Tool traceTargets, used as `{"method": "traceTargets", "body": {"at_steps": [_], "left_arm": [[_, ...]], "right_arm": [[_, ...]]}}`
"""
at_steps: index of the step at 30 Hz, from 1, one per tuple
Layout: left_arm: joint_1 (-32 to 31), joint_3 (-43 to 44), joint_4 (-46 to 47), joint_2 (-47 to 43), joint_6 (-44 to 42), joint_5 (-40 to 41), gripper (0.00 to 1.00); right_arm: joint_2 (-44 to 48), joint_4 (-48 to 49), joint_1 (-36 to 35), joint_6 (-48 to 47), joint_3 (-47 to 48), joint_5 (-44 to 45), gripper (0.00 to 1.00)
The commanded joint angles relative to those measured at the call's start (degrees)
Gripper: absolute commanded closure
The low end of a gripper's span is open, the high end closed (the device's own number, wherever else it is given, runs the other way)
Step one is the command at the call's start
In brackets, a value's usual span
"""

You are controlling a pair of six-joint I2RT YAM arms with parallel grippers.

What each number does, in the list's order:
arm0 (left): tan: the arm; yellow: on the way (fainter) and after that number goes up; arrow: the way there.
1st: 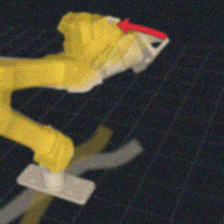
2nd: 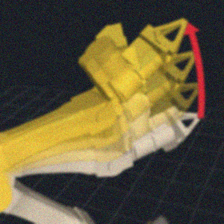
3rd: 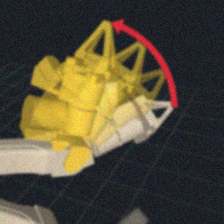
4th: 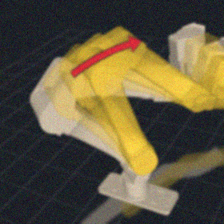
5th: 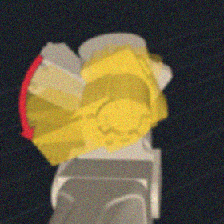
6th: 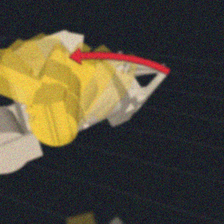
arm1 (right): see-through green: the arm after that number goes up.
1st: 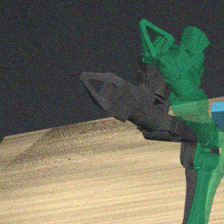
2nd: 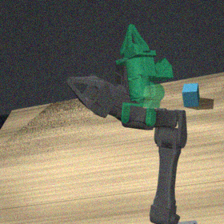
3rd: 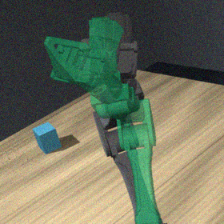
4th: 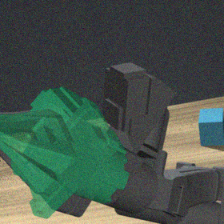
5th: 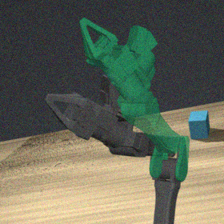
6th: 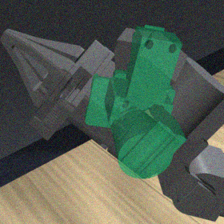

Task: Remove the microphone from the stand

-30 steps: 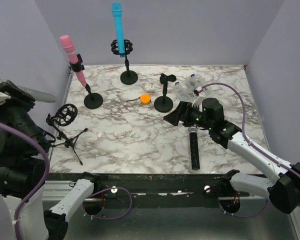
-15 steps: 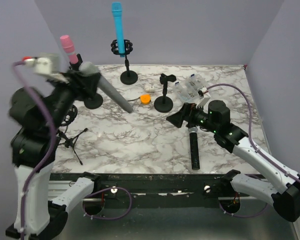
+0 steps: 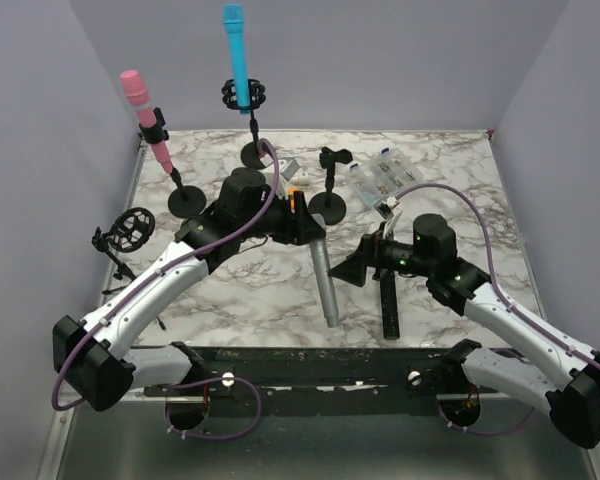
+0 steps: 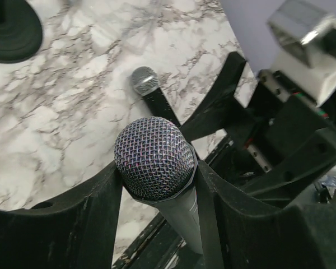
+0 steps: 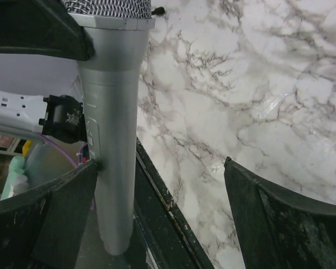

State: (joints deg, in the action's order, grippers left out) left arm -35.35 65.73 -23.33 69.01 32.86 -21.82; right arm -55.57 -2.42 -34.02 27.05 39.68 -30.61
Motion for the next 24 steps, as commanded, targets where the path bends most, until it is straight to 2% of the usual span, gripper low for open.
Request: {"method": "traceTargets", "body": {"at_steps": [1,3,8,10,16,24], "left_arm": [[-3.72,-2.86,11.28,3.34,6.63,-1.35,1.00],[-4.97,-2.47,10.89,5.35,6.63,1.34,1.00],[-7.02,2.06,3.85,14.27,8.09,9.04,1.00],[-8.39,2.82,4.40,18.32,9.73,9.12,1.00],[-11.84,8.08,5.21,31.15,11.59,11.08,1.00],[-12.19,14.02,5.50,41.39,13.83,11.75,1.00]], "right_arm": [[-1.11,7.74,-0.66,5.88,-4.76,-4.78,0.08],[-1.45,5.46,-0.68,6.29,-5.00,-2.41,0.13],[5.01,-18.73,-0.69,10.01,1.98,31.11,0.07],[9.82,-21.82,-0.73,11.08,3.17,37.60,0.04],[23.77,-23.70,-0.69,12.56,4.21,42.40,0.03],[27.71,-28.25,-0.69,12.54,5.67,44.88,0.03]]}}
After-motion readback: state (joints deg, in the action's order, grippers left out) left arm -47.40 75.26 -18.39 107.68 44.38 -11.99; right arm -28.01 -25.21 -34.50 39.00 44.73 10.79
